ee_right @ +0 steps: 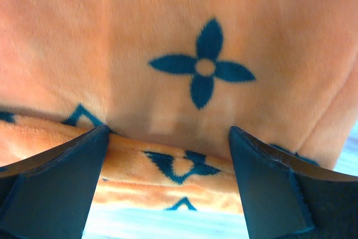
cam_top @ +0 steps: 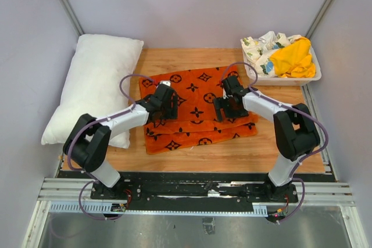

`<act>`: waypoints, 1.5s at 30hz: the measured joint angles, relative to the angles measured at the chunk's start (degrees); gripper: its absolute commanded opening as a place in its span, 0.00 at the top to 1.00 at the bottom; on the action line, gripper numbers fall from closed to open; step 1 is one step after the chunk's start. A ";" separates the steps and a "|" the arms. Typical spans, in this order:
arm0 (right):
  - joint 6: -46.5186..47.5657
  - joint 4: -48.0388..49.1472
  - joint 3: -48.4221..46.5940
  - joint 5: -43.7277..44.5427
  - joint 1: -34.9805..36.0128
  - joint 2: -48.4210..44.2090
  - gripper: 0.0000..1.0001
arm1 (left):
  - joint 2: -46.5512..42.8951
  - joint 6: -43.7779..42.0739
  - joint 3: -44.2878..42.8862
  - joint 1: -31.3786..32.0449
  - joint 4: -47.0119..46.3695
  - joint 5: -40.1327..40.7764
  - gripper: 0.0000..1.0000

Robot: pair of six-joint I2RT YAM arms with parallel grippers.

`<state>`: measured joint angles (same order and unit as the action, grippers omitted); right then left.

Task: Remove the pillowcase from the pillow
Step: Fold the pillowcase at the center of the board.

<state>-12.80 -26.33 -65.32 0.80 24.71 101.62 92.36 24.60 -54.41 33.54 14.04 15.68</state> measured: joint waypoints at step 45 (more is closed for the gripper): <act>-12.70 25.62 1.20 -16.04 1.07 -8.24 0.02 | -14.10 6.01 8.35 -0.15 -22.69 -11.82 0.01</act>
<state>-25.50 -0.71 -64.12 -15.25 25.78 93.38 78.26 30.61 -46.06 33.39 -8.64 3.86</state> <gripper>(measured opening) 0.984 0.987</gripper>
